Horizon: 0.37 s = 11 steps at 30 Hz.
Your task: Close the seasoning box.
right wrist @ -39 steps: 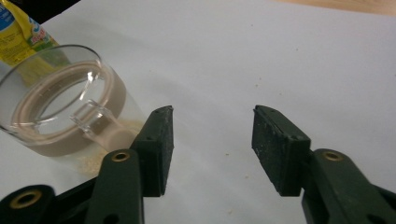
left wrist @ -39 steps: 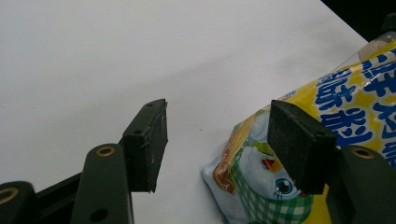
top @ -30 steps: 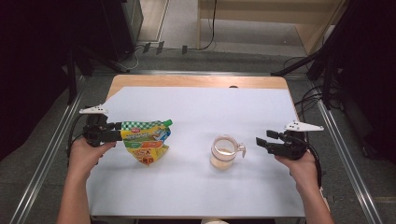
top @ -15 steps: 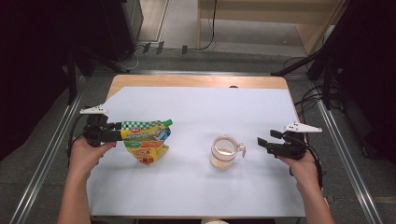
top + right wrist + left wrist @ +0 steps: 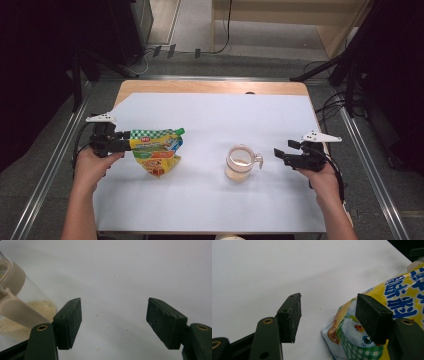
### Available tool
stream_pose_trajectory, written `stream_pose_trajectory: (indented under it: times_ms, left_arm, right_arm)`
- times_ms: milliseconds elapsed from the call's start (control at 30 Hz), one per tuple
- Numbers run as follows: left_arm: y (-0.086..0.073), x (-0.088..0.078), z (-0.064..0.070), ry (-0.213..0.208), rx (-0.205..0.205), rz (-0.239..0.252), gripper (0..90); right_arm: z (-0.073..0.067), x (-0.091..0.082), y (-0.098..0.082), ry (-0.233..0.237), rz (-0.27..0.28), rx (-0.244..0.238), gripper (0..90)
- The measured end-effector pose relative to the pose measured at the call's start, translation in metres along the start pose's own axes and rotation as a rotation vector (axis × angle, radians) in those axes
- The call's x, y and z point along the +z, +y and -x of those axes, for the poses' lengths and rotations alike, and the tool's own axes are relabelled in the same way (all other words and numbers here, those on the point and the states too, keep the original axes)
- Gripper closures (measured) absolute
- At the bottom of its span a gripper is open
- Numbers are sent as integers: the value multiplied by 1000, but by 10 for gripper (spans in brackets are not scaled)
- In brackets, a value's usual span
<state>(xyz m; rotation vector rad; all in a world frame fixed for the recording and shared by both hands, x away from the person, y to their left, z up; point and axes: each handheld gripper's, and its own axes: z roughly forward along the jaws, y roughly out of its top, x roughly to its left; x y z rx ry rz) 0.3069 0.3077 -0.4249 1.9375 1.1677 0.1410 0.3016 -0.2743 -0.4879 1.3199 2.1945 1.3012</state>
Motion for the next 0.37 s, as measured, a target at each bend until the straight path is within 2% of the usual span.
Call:
stream_pose_trajectory:
  times_ms: [367]
  left_arm:
    - [-1, 1, -2, 12, -22, 8, 360]
  right_arm:
    - [0, 3, -1, -9, -12, -10, 280]
